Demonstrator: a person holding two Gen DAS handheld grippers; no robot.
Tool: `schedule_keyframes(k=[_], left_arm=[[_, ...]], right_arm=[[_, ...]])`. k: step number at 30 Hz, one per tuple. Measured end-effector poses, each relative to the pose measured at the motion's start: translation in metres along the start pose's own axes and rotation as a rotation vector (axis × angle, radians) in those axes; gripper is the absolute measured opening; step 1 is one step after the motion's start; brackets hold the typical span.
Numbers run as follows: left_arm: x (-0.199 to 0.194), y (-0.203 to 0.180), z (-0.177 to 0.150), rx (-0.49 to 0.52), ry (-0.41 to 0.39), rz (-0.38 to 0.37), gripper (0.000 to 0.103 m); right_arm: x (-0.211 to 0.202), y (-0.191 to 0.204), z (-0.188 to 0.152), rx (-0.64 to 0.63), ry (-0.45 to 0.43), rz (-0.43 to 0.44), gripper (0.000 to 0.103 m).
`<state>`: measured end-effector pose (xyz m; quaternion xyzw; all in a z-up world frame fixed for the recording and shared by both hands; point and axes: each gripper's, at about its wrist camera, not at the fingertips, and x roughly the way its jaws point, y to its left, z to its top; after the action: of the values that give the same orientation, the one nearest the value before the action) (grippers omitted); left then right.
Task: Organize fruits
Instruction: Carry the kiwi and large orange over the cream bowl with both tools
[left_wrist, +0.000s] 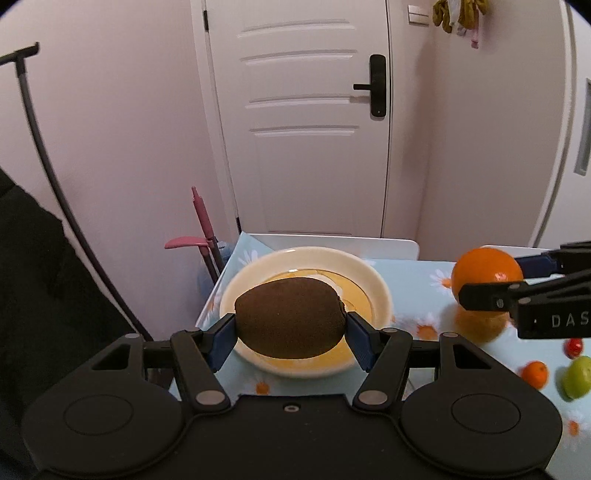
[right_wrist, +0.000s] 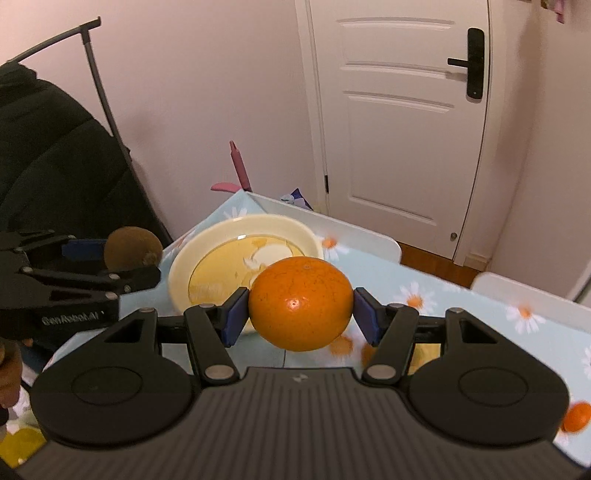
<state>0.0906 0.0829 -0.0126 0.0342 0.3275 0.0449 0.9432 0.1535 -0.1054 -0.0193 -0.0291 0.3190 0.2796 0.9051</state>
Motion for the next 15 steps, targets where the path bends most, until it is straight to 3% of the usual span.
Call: schedule_keyframes(k=[15], left_arm=[[0.134,0.028,0.025,0.16,0.058,-0.075,0.067]], right_arm=[[0.124,0.017,0.045,0.069,0.07,-0.056,0.075]])
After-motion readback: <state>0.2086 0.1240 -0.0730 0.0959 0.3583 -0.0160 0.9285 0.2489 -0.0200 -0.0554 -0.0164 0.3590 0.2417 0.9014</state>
